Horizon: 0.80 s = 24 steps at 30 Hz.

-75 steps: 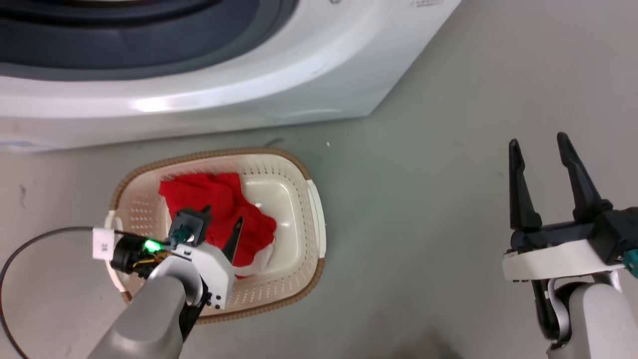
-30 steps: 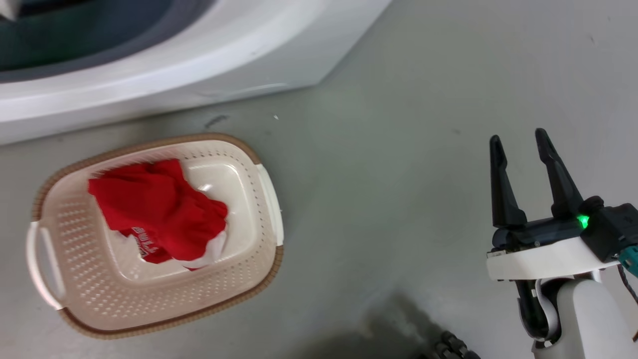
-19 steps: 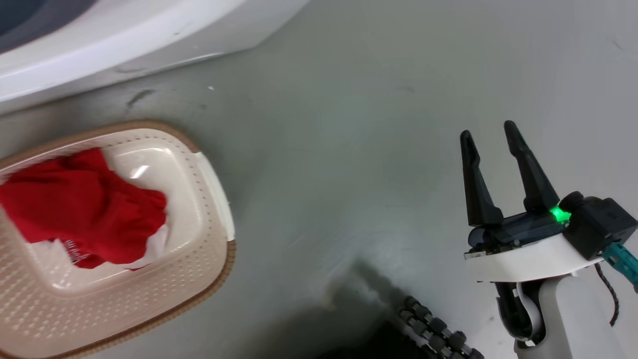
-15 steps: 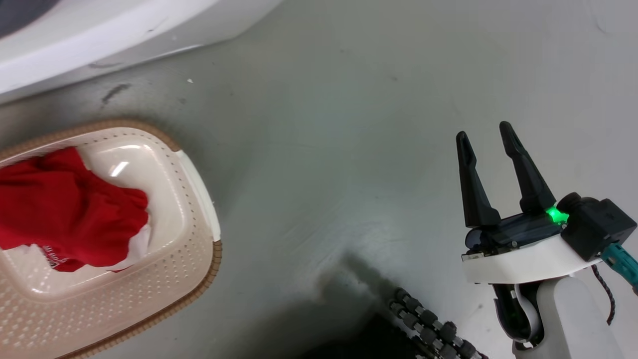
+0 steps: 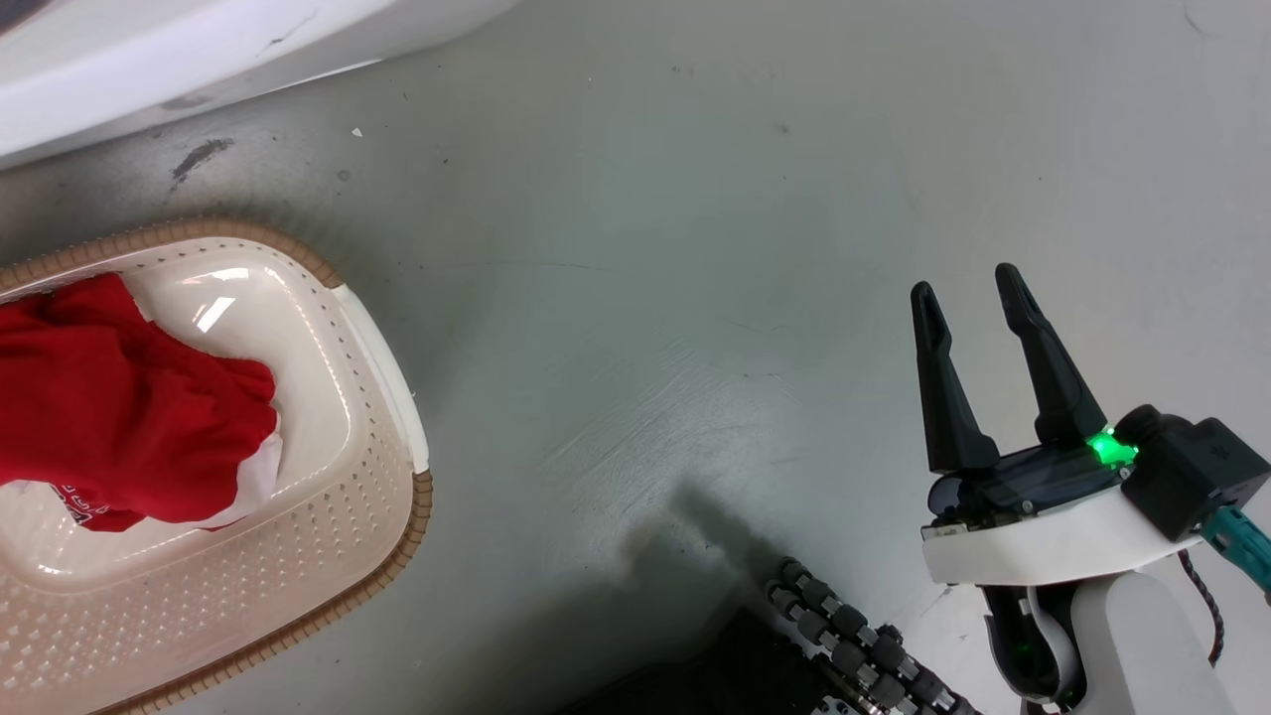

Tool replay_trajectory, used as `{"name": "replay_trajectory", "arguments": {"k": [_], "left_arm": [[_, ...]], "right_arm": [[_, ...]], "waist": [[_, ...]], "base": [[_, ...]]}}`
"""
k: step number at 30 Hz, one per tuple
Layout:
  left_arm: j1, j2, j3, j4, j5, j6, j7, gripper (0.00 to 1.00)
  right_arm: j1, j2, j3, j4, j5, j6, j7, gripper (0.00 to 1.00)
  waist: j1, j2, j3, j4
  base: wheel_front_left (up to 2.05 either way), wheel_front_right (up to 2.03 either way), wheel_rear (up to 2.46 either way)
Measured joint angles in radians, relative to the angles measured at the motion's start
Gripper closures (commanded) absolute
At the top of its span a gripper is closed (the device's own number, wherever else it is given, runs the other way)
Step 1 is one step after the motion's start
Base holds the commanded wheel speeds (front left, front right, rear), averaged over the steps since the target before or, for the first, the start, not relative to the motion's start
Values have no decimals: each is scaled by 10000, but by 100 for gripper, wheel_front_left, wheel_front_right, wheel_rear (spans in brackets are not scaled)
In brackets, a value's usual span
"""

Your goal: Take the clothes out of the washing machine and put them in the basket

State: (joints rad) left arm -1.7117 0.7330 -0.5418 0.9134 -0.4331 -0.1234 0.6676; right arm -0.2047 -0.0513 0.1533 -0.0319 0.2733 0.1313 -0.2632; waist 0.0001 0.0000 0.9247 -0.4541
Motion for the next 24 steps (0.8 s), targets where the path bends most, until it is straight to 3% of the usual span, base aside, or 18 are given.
{"name": "replay_trajectory", "arguments": {"k": [2,3,4,15,24], "left_arm": [[-119,-23,-58,188,27,0,-21,0],[-156,-56,-81,253,12,0,-33,60],[-180,-86,-113,286,-35,0,-38,100],[-344,-121,-640,679,-318,-58,-968,100],[840,-397,-790,872,-1356,-58,-2794,100]], "right_arm": [[6,2,4,-8,2,0,0,0],[5,0,-2,-8,4,0,0,0],[2,0,-2,-8,4,0,0,0],[-314,2,-25,42,-33,0,0,0],[-532,8,-604,157,-752,0,0,0]], "waist": [[0,0,29,15],[0,0,38,23],[0,0,45,31],[0,0,-95,61],[0,0,-860,533]], "base": [[0,0,0],[0,0,0],[0,0,0],[0,0,0],[0,0,0]]}}
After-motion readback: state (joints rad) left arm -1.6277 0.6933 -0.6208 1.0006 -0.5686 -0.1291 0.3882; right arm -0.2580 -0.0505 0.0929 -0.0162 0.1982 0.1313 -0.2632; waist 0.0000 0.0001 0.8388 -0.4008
